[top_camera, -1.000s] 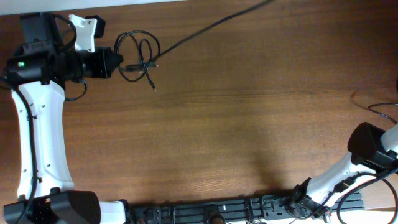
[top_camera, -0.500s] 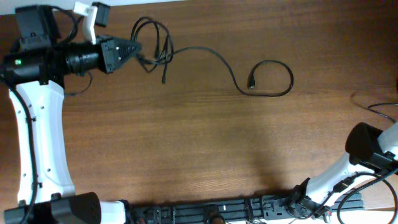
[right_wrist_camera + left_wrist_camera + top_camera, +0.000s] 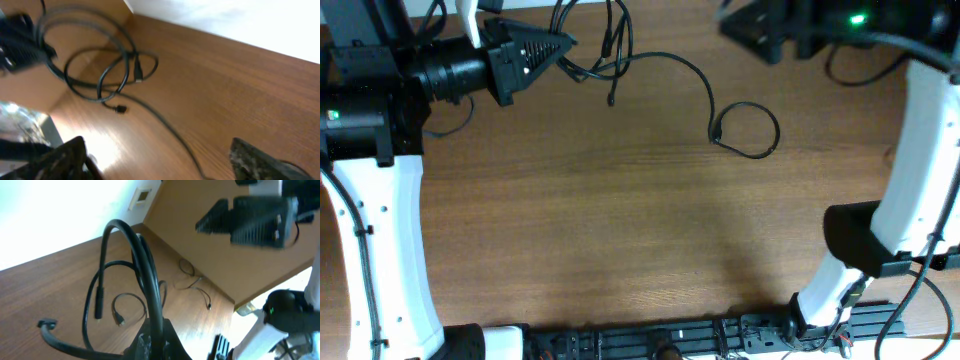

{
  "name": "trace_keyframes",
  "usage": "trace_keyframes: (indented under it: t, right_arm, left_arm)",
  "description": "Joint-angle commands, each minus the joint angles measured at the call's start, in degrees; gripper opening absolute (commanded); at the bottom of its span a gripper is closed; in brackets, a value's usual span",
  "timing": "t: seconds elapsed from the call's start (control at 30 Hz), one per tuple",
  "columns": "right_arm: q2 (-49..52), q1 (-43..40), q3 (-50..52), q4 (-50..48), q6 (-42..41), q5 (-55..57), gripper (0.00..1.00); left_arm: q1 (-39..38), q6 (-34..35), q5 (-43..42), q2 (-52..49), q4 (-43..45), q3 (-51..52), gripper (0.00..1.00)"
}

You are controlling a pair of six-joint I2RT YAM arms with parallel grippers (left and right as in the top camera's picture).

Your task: Untangle cables

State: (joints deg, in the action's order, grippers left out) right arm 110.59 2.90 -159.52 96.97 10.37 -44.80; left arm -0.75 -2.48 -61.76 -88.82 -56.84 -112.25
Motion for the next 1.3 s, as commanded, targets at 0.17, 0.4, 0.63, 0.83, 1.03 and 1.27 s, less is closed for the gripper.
trace_keyframes:
  t: [0.17,0.4,0.63,0.83,1.03,1.27]
  right_arm:
    - [0.2,10.8,6.8,0.3,17.9,17.7,1.0]
    - [0.2,13.4,17.5,-2.9,29.4,17.4,1.0]
    - [0.2,15.3,21.0,-7.6,29.6,16.1,0.58]
    - [0.2,15.5,21.0,-8.1,27.0,16.0,0.12]
    - [-0.6,15.4,20.9,-15.0,16.3,16.6,0.04]
    - [-5.1,15.4,20.3,-23.7,5.3,16.6,0.04]
  left_arm:
    - [0.0,12.3,0.2,1.6,1.3,-1.3,0.02]
    - [0.0,30.2,0.1,1.7,1.3,-1.3,0.01]
    - [0.0,31.8,0.1,1.9,1.3,-1.3,0.01]
    - [0.0,31.8,0.1,1.9,1.3,-1.3,0.01]
    - [0.0,30.5,0.3,1.9,0.5,-1.3,0.01]
    - [0.0,24.6,9.9,1.9,-8.5,-1.3,0.08]
